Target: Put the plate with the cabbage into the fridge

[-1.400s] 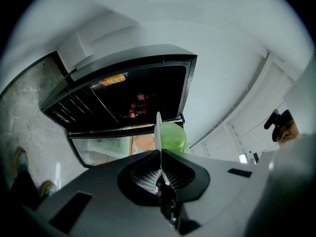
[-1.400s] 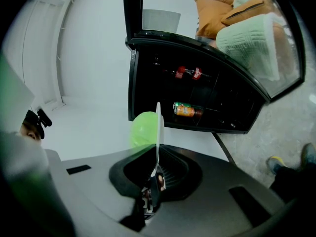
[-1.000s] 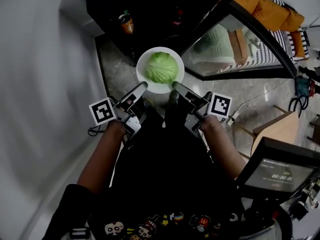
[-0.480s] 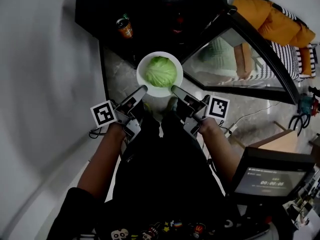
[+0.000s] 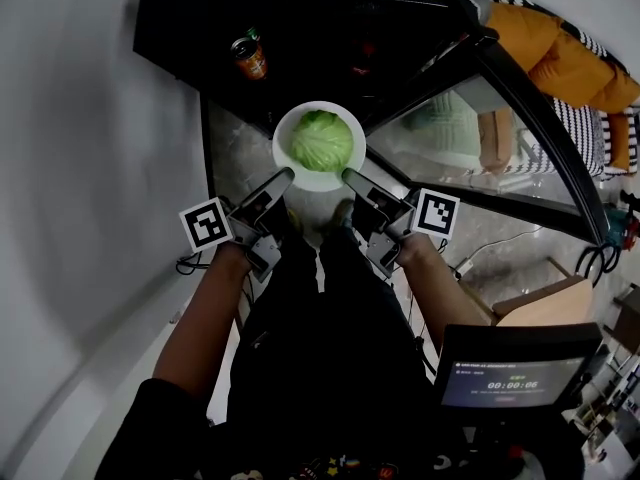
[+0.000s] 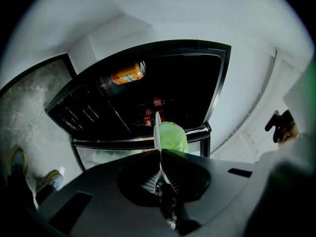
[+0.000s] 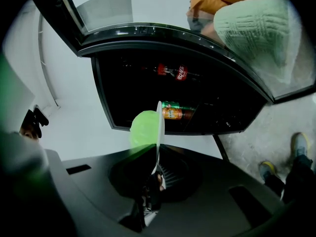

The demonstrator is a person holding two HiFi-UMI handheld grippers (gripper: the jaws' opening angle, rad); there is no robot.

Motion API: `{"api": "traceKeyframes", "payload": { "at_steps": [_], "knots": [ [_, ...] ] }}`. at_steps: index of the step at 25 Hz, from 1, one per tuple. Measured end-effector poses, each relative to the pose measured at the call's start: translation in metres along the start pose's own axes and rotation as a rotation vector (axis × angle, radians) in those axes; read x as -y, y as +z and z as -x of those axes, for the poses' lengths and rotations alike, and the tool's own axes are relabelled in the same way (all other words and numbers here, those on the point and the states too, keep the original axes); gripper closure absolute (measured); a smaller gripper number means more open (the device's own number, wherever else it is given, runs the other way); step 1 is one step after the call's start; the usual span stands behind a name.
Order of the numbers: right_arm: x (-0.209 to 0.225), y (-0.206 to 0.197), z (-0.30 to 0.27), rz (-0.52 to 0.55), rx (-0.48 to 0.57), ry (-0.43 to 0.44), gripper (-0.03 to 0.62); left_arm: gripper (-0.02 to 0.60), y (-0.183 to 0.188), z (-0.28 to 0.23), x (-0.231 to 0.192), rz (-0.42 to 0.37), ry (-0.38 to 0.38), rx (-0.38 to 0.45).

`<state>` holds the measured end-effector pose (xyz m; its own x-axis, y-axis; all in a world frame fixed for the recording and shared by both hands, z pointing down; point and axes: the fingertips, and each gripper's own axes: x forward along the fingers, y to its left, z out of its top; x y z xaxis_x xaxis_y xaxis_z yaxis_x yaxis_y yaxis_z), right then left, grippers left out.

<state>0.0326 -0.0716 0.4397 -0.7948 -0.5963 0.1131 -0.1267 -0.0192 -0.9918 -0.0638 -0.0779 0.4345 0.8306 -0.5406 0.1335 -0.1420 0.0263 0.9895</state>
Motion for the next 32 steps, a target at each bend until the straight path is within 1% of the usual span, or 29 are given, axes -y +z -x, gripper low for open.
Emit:
{"api": "traceKeyframes", "payload": {
  "at_steps": [10, 16, 20, 24, 32],
  "knots": [
    [0.0004, 0.0018, 0.0010, -0.025, 0.008, 0.001, 0.574, 0.569, 0.0003, -0.0001, 0.0007, 0.000, 0.037, 0.009],
    [0.0036, 0.0001, 0.0012, -0.008, 0.014, -0.005, 0.574, 0.569, -0.0006, 0.0006, -0.0011, -0.002, 0.018, 0.022],
    [0.0040, 0.0013, 0.0010, -0.030, 0.010, -0.010, 0.574, 0.569, -0.0004, 0.0000, -0.0010, 0.007, 0.046, 0.032],
    [0.0007, 0.0024, 0.0012, 0.002, 0.017, -0.019, 0.574, 0.569, -0.0002, -0.0007, 0.0030, -0.017, 0.024, 0.041],
    [-0.0003, 0.0026, 0.0009, 0.020, 0.006, -0.031, 0.574, 0.569, -0.0017, 0.0010, 0.0041, 0.007, 0.028, 0.062]
  ]
}}
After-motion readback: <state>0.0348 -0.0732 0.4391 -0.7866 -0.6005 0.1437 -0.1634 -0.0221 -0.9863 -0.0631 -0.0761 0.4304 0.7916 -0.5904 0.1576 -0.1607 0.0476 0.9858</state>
